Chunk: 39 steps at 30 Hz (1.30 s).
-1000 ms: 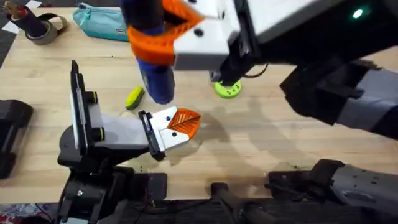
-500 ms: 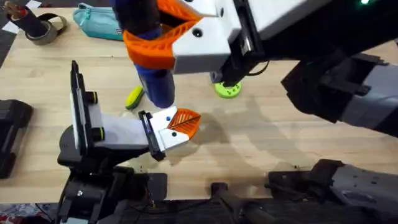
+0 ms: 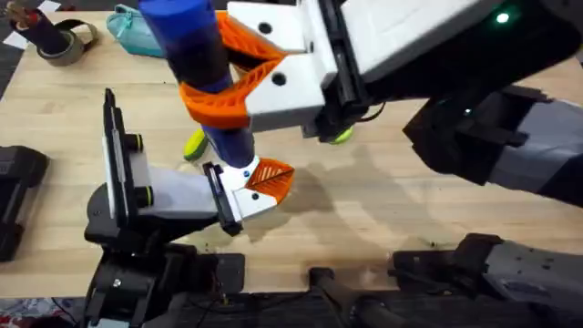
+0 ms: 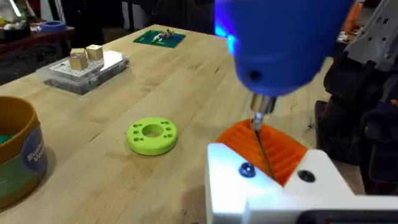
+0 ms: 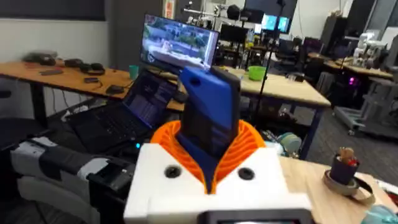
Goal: Pick up the gripper from the table and insert it into the empty holder that is missing its gripper. Then pick up a screw, insert it into the mounting hole, and use the screwdriver to tighten it. Finally, clean up the table by picking up the vegetable and placing it into the bucket.
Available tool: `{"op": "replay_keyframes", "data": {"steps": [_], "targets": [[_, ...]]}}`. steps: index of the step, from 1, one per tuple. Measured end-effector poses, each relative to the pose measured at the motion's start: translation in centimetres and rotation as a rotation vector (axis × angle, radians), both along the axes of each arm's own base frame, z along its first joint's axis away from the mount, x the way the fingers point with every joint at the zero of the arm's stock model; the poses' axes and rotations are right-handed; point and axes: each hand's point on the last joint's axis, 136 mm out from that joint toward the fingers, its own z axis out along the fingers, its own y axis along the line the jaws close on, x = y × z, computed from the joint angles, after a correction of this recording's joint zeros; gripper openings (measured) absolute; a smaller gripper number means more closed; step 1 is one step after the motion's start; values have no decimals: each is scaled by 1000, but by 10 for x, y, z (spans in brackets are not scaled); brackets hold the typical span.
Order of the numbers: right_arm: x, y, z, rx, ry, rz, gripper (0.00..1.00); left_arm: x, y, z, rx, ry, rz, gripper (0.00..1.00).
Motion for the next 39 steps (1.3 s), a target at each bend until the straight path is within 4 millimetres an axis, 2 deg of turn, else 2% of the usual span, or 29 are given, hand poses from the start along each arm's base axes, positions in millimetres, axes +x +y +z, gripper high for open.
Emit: {"op": "replay_keyframes", "data": {"steps": [8, 39], "targets": [[3, 3, -17, -29, 9, -5, 25, 0, 0, 0, 0, 0, 0, 7], [-4, 7, -20, -35, -5, 11, 25, 0, 0, 0, 0, -1, 0, 7]]}}
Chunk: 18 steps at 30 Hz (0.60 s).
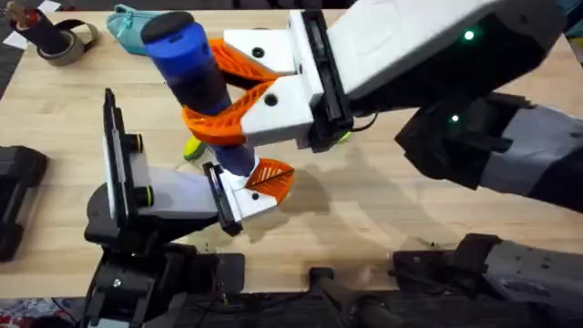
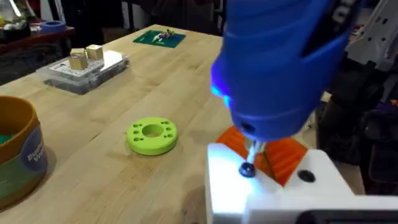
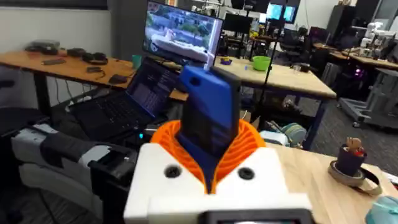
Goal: Pick up the gripper from the table and insert it into the empty holder that is missing its gripper. Then pick up a screw, insert it into the mounting hole, and use the screwdriver to tighten it. Finally, clean up the table by picking up the vegetable and placing it into the bucket.
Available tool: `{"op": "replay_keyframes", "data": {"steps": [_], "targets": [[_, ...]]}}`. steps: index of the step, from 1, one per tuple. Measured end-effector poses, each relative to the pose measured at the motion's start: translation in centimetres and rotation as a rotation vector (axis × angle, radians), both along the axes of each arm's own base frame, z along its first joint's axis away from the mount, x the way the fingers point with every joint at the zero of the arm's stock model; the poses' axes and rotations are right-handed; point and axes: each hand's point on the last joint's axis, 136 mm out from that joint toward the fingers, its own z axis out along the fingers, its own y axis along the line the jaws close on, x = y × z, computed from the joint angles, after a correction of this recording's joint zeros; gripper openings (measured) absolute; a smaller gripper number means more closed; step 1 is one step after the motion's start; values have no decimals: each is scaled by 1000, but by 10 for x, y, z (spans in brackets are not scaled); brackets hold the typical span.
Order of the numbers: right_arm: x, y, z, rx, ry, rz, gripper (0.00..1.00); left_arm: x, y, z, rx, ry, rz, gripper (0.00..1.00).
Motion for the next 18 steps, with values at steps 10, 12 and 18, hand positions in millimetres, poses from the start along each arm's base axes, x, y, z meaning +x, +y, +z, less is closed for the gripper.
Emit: {"op": "replay_keyframes", "data": {"steps": [10, 12, 18], "targets": [[0, 0, -4, -9, 0, -2, 25, 0, 0, 0, 0, 1, 0, 7], [0, 0, -4, -8, -4, -3, 25, 0, 0, 0, 0, 0, 0, 7], [0, 0, -4, -8, -7, -4, 25, 0, 0, 0, 0, 0, 0, 7]]}}
